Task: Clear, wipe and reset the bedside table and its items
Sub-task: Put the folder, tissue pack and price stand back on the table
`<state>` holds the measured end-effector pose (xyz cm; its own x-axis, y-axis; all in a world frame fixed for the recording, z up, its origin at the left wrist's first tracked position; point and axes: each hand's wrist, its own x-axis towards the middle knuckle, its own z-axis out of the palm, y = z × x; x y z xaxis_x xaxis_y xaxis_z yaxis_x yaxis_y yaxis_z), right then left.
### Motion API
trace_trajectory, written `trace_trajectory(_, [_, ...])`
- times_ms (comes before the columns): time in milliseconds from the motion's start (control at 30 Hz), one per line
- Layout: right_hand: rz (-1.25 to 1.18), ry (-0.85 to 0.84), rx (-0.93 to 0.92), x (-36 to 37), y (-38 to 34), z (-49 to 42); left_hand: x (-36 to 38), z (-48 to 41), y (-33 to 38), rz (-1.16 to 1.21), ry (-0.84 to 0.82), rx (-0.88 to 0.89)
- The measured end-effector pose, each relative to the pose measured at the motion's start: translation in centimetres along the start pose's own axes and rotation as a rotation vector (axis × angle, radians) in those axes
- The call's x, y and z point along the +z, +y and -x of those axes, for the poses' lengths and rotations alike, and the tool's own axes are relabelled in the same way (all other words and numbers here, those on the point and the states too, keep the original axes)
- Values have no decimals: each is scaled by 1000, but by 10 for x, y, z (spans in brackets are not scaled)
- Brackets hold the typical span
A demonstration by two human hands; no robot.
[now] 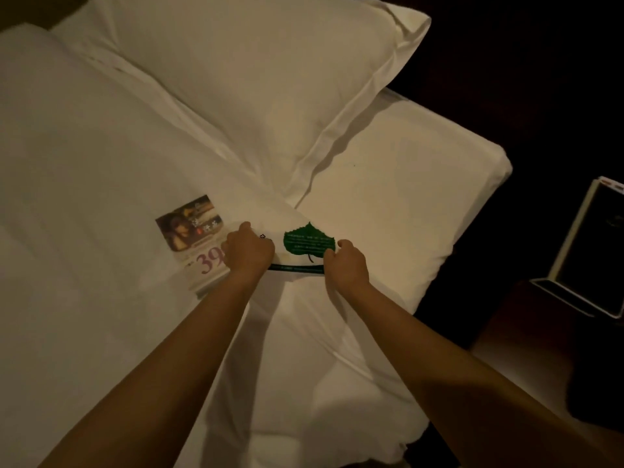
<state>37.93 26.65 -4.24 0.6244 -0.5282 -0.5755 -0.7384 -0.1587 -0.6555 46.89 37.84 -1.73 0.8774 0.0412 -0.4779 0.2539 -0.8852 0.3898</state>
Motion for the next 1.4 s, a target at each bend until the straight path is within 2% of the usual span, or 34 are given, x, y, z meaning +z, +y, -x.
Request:
trace_trajectory(100, [-44, -13, 55, 3, -3, -2, -1, -2, 2, 80, -51, -27])
trace_trajectory(300, [-162, 75, 170, -14, 3, 3, 8, 13, 31, 215, 41, 57])
trace_trajectory(367, [-213, 159, 176, -33, 9, 4, 18, 27, 50, 249, 48, 141])
trace_trajectory(533, [-270, 493, 126, -107, 36, 1, 60, 68, 105, 402, -30, 326])
trace_trajectory(833, [-365, 842, 139, -256, 142, 7, 165, 175, 219, 568, -384, 443])
trace_trajectory(1033, [-459, 1047, 234, -347, 225, 21, 243, 255, 281, 481, -587, 571])
trace_trajectory(1233, [-532, 1124, 329, -416, 320, 40, 327, 323, 320, 371, -809, 668])
trace_trajectory(1400, [-586, 1101, 247, -459, 390, 43, 385, 352, 346, 281, -932, 752])
